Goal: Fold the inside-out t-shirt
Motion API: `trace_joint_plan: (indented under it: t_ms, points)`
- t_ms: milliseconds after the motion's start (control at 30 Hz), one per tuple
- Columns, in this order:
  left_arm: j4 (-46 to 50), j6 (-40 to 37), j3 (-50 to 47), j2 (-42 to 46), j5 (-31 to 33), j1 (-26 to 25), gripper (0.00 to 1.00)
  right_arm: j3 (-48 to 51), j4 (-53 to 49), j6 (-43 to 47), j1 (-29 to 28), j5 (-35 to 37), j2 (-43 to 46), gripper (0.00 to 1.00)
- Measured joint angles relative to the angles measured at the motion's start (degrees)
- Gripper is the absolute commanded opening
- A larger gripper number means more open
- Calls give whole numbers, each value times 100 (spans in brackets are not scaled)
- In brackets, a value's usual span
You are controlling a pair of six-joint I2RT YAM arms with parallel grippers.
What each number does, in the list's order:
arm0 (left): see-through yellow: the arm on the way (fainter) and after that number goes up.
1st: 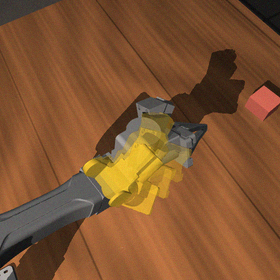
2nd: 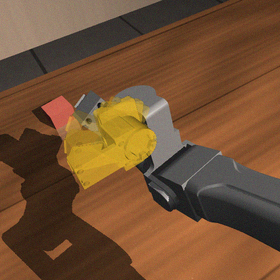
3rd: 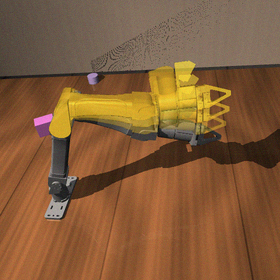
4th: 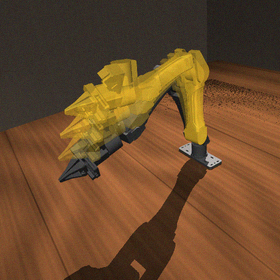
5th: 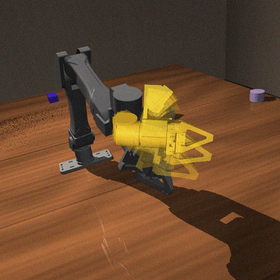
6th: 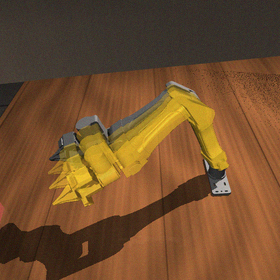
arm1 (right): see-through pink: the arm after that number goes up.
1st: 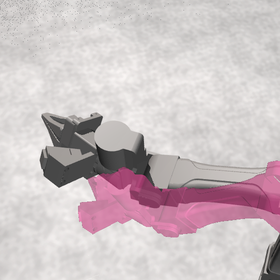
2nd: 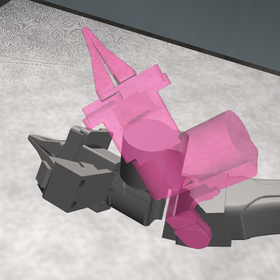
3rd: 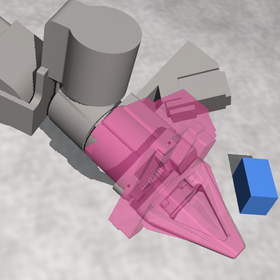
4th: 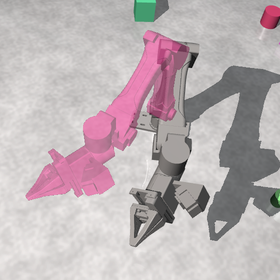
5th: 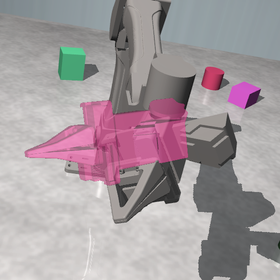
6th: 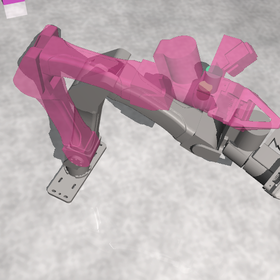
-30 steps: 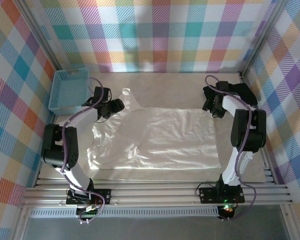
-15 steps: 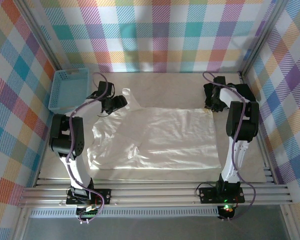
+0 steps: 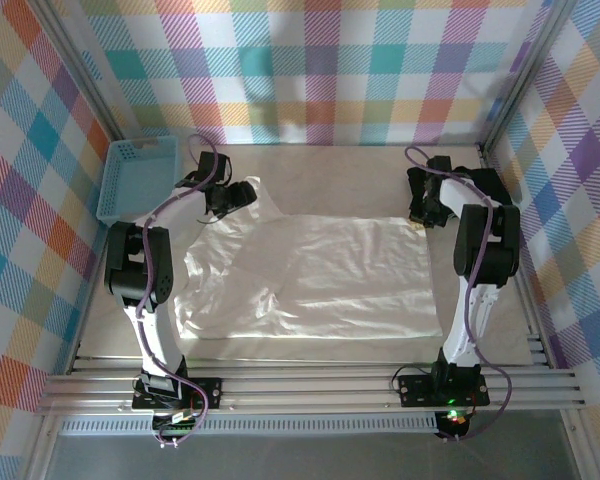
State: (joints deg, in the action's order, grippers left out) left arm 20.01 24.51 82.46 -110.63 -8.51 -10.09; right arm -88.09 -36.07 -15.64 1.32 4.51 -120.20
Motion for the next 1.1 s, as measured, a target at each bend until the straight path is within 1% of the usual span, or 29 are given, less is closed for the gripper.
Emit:
trace_joint_plan:
  t_ms: [133, 300, 467, 667, 867, 1000, 1100]
  points:
    - [101, -22, 0, -2, 2, 2, 66, 138, 15, 33, 0, 0, 245, 5]
    - [151, -39, 173, -120, 4, 11, 66, 229, 90, 81, 0, -2, 483, 3]
    - [254, -39, 649, -433, 11, 11, 66, 398, 297, 120, 0, -50, 678, 2]
    - [535, -157, 1952, -1462, 57, 11, 65, 625, 457, 160, -2, -208, 896, 1]
    - [1145, -361, 3698, -2747, 181, 24, 65, 625, 570, 168, -2, -330, 905, 1]
    - [1578, -474, 4800, -3456, 205, 39, 66, 625, 625, 201, -2, -415, 905, 1]
    - [1843, -533, 5460, -3869, 216, 48, 62, 625, 649, 247, -7, -466, 905, 1]
